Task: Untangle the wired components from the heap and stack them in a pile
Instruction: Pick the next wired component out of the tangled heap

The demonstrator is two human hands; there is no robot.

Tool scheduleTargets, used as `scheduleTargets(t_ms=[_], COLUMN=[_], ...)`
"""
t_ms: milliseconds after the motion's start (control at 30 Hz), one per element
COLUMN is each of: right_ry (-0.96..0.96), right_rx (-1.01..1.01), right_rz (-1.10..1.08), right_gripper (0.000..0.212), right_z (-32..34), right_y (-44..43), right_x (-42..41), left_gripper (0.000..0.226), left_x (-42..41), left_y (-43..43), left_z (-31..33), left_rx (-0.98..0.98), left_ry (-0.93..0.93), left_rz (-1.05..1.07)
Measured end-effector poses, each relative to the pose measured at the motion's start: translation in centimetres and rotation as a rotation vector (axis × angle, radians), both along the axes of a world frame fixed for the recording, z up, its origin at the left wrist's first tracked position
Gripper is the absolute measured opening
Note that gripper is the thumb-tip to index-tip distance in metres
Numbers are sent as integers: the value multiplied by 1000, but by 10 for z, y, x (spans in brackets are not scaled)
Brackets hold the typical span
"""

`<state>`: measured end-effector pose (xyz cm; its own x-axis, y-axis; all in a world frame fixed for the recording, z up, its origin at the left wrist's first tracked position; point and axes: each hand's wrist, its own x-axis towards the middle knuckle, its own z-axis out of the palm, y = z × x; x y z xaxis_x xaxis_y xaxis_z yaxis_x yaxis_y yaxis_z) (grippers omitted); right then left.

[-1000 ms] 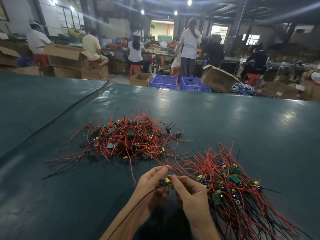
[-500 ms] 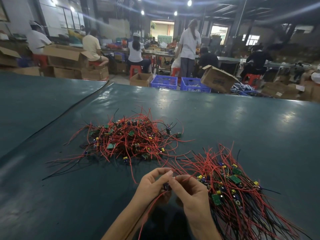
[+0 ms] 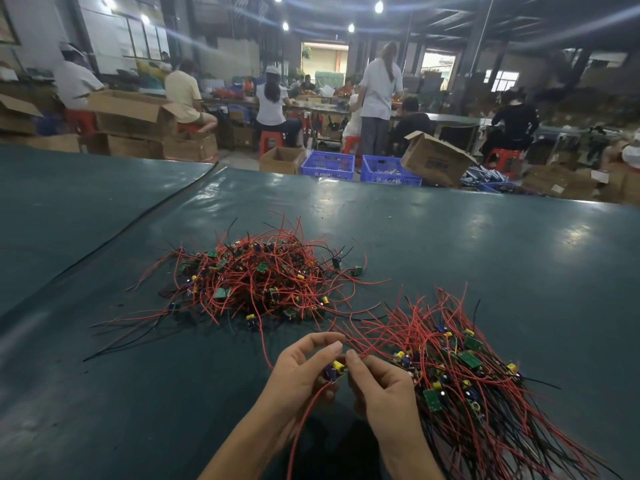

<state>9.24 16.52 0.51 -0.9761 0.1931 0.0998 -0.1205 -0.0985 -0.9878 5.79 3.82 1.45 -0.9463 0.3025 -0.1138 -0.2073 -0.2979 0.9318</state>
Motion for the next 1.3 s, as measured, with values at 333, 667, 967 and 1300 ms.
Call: scheduleTargets(t_ms=[333,667,967,1300], right_ry=[-71,-116,-128,52], right_rx=[-124,-245,-370,50], right_rz=[-6,-157,-281,-322], right_gripper=[25,28,25,23], right_z=[2,3,8,3], right_y=[-1,6,13,0], right_x=[-1,-3,-2,-1], left_gripper=[43,43,28,15], left_x=[8,12,6,1], left_y=[2,0,-3,2], left_z=[3,8,1,-4], left_rx=[-11,68,60,-119], left_ry=[-7,56,25,31], left_rz=[-60,-175,-220,104])
